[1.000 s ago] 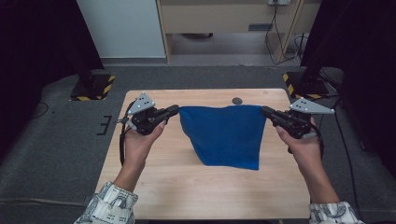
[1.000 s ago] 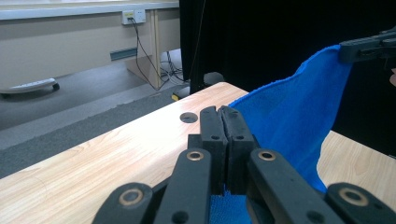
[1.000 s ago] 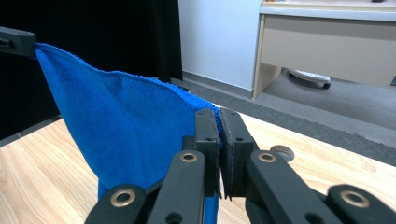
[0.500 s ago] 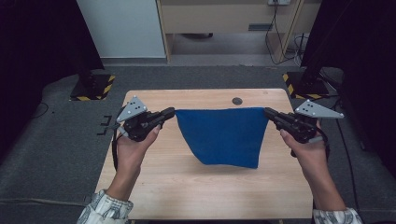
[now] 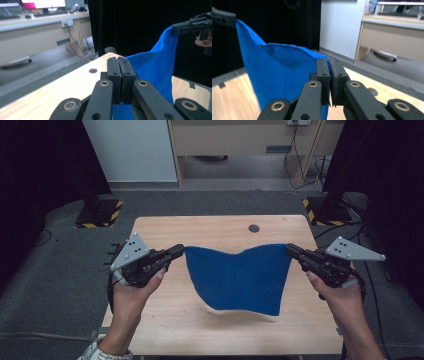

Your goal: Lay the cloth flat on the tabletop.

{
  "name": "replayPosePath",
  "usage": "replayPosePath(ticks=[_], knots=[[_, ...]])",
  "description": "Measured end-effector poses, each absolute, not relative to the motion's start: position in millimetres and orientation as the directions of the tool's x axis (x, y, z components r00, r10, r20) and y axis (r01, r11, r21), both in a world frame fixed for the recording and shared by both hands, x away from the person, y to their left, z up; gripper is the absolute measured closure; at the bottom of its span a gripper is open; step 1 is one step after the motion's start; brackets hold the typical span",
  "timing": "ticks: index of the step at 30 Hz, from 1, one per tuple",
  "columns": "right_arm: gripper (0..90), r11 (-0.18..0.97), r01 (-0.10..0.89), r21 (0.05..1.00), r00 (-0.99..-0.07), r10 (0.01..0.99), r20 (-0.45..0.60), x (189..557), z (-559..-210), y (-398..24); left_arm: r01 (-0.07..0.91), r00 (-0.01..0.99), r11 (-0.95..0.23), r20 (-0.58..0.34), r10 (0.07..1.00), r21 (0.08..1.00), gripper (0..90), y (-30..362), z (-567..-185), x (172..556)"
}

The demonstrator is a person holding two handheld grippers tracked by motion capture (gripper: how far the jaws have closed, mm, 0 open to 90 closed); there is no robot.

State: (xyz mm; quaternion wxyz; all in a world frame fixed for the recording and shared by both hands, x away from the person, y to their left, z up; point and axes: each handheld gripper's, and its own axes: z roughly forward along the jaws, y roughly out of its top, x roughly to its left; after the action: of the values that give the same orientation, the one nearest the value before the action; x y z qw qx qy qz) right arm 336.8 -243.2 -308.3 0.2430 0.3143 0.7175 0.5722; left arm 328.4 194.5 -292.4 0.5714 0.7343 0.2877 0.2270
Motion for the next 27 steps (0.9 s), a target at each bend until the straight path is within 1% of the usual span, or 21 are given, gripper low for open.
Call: replayPosePath(ticks=[1, 2, 3, 7, 11, 14, 18, 20, 24, 27], knots=[[87.0, 0.168, 0.200, 0.965, -0.682, 0.731, 0.014, 346.2, -316.5, -240.0, 0.192, 0.722, -0.190, -0.007, 0.691, 0.963, 88.8, 193.5, -299.9, 339.5], [87.0, 0.168, 0.200, 0.965, -0.682, 0.731, 0.014, 346.2, -316.5, -240.0, 0.192, 0.722, -0.190, -0.007, 0.691, 0.963, 88.8, 193.5, -299.9, 339.5], [86.9, 0.183, 0.211, 0.960, -0.678, 0.735, 0.009, 352.0, -321.4, -238.6, 0.219, 0.715, -0.193, -0.023, 0.698, 0.956, 88.8, 193.0, -307.1, 349.3], [86.9, 0.220, 0.275, 0.936, -0.655, 0.755, 0.015, 380.8, -345.4, -234.4, 0.262, 0.698, -0.190, -0.049, 0.714, 0.946, 88.8, 190.8, -325.2, 373.3], [86.9, 0.238, 0.321, 0.917, -0.642, 0.767, 0.026, 404.5, -364.8, -231.6, 0.305, 0.677, -0.179, -0.081, 0.732, 0.935, 88.8, 189.4, -343.5, 399.4], [86.9, 0.236, 0.352, 0.906, -0.628, 0.777, 0.041, 422.1, -378.0, -232.1, 0.356, 0.652, -0.178, -0.107, 0.751, 0.917, 88.8, 188.4, -358.7, 418.4], [86.9, 0.238, 0.377, 0.895, -0.615, 0.787, 0.050, 435.6, -388.5, -231.6, 0.382, 0.640, -0.161, -0.135, 0.756, 0.910, 88.8, 186.9, -371.5, 430.5], [86.9, 0.239, 0.381, 0.893, -0.614, 0.787, 0.051, 441.0, -392.0, -231.2, 0.387, 0.633, -0.170, -0.128, 0.763, 0.906, 88.8, 185.4, -376.0, 434.0], [86.9, 0.209, 0.403, 0.891, -0.607, 0.790, 0.089, 454.7, -397.7, -230.4, 0.396, 0.619, -0.170, -0.126, 0.775, 0.902, 88.8, 185.3, -382.3, 441.4], [86.8, 0.219, 0.412, 0.884, -0.597, 0.798, 0.080, 464.9, -400.5, -227.1, 0.400, 0.610, -0.169, -0.124, 0.783, 0.901, 88.8, 185.8, -385.5, 446.5]])
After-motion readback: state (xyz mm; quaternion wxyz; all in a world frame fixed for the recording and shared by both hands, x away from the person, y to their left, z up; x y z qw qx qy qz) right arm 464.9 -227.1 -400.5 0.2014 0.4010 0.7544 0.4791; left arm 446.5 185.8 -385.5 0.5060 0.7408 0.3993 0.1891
